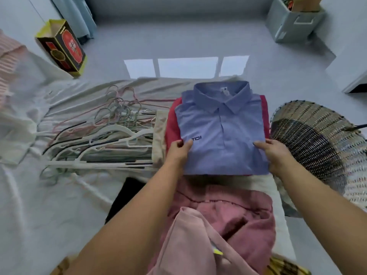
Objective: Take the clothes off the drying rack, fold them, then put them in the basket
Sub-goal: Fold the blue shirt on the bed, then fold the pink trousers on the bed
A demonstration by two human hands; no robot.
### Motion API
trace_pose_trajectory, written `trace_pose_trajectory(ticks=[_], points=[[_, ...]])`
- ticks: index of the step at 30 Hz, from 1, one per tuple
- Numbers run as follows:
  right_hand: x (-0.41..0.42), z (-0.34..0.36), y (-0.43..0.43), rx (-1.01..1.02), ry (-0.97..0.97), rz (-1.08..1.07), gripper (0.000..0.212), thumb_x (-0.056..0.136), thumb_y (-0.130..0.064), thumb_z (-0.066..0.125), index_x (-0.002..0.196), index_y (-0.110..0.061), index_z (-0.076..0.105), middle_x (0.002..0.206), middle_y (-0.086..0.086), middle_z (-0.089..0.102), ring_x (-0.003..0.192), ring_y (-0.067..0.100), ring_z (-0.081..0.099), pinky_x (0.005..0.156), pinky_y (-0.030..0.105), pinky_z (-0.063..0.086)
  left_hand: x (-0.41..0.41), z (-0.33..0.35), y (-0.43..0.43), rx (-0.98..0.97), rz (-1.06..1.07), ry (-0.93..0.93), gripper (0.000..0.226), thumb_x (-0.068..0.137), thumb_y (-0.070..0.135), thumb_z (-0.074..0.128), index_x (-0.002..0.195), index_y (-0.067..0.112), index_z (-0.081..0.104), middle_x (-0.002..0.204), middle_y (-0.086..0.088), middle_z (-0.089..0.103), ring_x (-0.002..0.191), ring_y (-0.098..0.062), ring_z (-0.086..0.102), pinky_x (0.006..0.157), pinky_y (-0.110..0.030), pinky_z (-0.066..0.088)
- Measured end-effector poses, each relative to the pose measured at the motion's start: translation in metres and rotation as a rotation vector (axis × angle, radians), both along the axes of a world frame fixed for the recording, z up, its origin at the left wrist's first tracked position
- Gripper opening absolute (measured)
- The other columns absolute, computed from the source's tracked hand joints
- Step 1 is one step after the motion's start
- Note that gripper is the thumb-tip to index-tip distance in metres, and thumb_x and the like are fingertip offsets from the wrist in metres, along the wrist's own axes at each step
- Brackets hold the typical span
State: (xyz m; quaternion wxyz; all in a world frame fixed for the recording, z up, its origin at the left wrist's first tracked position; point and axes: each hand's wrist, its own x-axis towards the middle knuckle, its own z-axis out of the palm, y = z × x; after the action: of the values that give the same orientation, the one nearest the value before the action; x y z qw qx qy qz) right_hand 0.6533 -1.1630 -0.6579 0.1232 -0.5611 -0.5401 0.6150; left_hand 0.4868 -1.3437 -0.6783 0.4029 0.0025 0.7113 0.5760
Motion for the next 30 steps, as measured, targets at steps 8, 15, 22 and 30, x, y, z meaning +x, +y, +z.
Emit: trace_pose_trajectory(ticks=[8, 15, 22, 30], points=[[0.010, -0.011, 0.002, 0.036, 0.015, 0.068, 0.017, 0.088, -0.008, 0.059, 0.104, -0.006, 0.063, 0.101, 0.018, 0.065, 0.080, 0.032, 0.060, 0.069, 0.035, 0.047, -0.002, 0.009, -0.014, 0.048, 0.182, 0.085, 0.031, 0.087, -0.004, 0.057, 0.111, 0.011, 0.044, 0.079, -0.001, 0.054, 0.070, -0.010, 0.050, 0.066, -0.020, 0.040], [0.033, 0.017, -0.061, 0.533, -0.163, 0.096, 0.049, 0.084, -0.003, 0.061, 0.130, 0.000, 0.043, 0.126, 0.016, 0.045, 0.117, 0.029, 0.046, 0.105, 0.043, 0.037, 0.005, 0.044, -0.069, -0.071, 0.122, 0.039, 0.016, 0.090, 0.000, 0.054, 0.099, 0.009, 0.044, 0.082, -0.007, 0.053, 0.063, -0.014, 0.054, 0.041, -0.013, 0.045], [0.063, 0.031, -0.189, 0.466, 0.064, 0.220, 0.013, 0.090, -0.019, 0.057, 0.087, -0.032, 0.056, 0.097, 0.002, 0.058, 0.090, 0.009, 0.056, 0.080, 0.007, 0.041, 0.073, 0.058, -0.182, -0.162, -0.147, 0.154, 0.007, 0.089, 0.010, 0.060, 0.082, 0.012, 0.061, 0.070, -0.002, 0.061, 0.061, -0.014, 0.051, 0.050, -0.019, 0.041], [0.098, 0.032, -0.258, 0.598, -0.171, 0.113, 0.043, 0.078, -0.045, 0.046, 0.105, -0.013, 0.056, 0.118, 0.006, 0.044, 0.111, 0.016, 0.041, 0.094, 0.032, 0.037, 0.112, 0.065, -0.182, -0.207, -0.419, 0.194, 0.014, 0.082, 0.028, 0.068, 0.085, 0.016, 0.062, 0.074, 0.010, 0.058, 0.068, -0.006, 0.052, 0.064, -0.018, 0.041]])
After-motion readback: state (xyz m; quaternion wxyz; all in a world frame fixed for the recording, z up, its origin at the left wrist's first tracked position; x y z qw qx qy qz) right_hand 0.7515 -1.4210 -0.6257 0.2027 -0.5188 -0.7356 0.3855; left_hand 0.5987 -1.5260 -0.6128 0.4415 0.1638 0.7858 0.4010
